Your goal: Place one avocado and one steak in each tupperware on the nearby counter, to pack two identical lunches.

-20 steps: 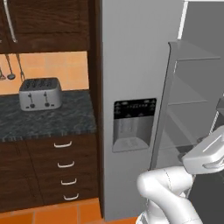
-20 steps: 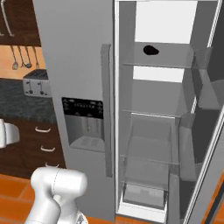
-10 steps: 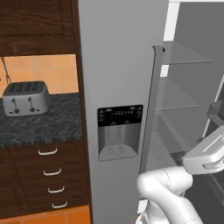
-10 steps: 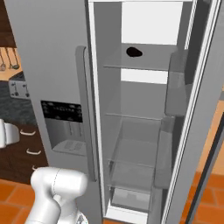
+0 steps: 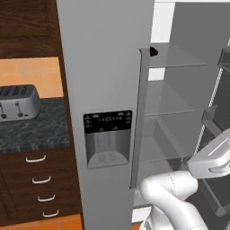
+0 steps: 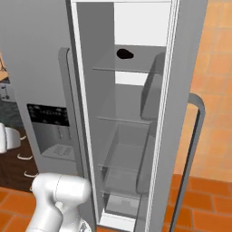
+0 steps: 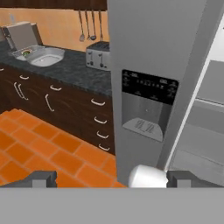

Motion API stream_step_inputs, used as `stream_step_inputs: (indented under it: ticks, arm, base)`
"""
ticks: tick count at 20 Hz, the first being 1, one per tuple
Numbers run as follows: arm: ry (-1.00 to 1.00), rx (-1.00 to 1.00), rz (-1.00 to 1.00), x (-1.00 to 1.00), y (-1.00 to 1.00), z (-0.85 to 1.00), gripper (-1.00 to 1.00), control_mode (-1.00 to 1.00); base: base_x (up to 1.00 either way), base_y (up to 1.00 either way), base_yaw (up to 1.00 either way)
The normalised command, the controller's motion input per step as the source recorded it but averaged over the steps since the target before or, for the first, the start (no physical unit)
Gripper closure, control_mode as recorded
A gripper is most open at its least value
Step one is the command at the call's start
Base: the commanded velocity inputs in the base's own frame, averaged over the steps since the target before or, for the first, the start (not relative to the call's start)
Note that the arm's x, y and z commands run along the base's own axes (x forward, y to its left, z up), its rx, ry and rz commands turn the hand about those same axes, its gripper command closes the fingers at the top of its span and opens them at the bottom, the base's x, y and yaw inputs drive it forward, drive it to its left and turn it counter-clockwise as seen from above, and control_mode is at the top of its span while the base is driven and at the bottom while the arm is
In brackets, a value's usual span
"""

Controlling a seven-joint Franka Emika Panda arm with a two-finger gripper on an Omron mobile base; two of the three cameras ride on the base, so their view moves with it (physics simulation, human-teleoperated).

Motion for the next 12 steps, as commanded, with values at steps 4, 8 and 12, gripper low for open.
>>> stream_step_inputs:
  ticks: [4, 8, 12]
  arm:
    - [0.00, 0.00, 0.00, 0.00, 0.00, 0.00, -1.00, 1.00]
    - [0.00, 0.00, 0.00, 0.00, 0.00, 0.00, -1.00, 1.00]
    - [0.00, 0.02, -0.05, 0.10, -0.05, 0.00, -1.00, -1.00]
  base:
    - [0.36, -0.02, 0.00]
    - [0.41, -0.02, -0.01]
    - [0.17, -0.07, -0.03]
